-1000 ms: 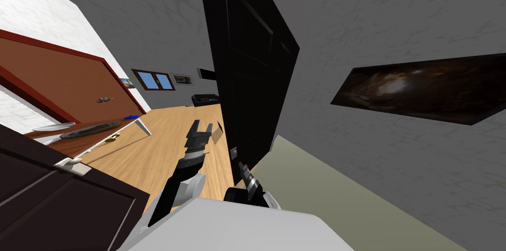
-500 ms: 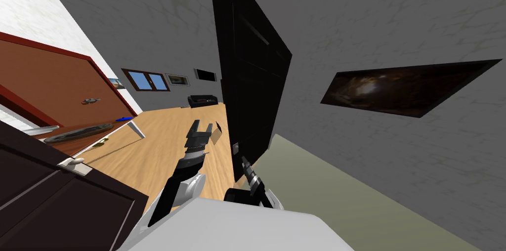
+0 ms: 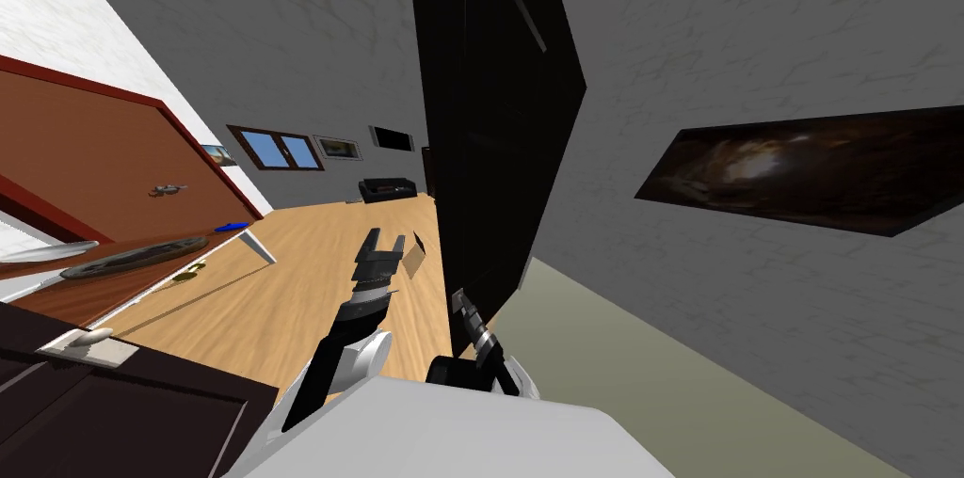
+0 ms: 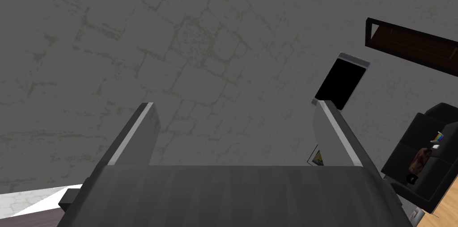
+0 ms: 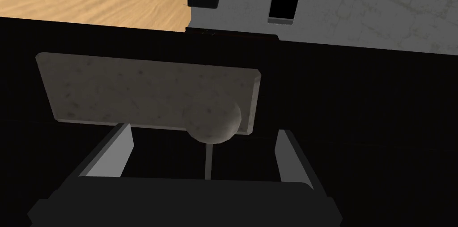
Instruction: Push the door open
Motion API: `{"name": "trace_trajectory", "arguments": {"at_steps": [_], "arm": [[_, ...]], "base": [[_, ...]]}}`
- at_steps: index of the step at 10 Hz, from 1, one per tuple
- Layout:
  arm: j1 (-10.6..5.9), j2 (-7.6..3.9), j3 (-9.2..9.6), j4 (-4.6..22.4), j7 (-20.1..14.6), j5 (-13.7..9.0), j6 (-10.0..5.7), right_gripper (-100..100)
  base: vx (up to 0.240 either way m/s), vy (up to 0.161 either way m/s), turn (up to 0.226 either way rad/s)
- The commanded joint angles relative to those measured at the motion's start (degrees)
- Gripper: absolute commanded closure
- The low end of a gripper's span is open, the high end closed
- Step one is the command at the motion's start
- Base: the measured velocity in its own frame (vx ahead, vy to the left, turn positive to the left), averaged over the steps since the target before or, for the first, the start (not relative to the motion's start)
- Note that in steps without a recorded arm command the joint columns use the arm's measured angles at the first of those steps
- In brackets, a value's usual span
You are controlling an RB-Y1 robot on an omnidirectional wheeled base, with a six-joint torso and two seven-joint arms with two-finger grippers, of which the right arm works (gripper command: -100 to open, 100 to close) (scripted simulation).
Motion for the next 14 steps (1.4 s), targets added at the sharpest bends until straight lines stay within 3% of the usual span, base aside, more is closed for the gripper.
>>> {"name": "trace_trajectory", "arguments": {"at_steps": [1,2,3,8,9,11,13,14], "arm": [[-0.16,0.81,-0.27,-0.01,0.08,-0.03,0.27,-100],[-0.01,0.47,-0.15,-0.18,0.07,-0.01,0.22,-100],[-0.01,0.47,-0.15,-0.18,0.07,-0.01,0.22,100],[-0.01,0.47,-0.15,-0.18,0.07,-0.01,0.22,100],[0.35,-0.68,-0.65,-0.41,0.22,-0.32,0.04,-100],[0.64,-0.75,-1.07,-0.6,0.34,-0.58,-0.11,-100],[1.08,0.63,-1.72,-0.89,0.53,-0.98,-0.35,-100],[0.9,0.32,-1.56,-0.42,0.55,-0.87,-0.48,-100]], "base": [[0.138,0.117,0.035],[0.058,0.052,0.003],[-0.005,-0.005,-0.007],[-0.013,-0.012,0.001],[-0.075,-0.015,-0.103],[-0.176,-0.073,-0.083],[-0.198,-0.078,-0.102],[-0.075,-0.041,-0.005]]}}
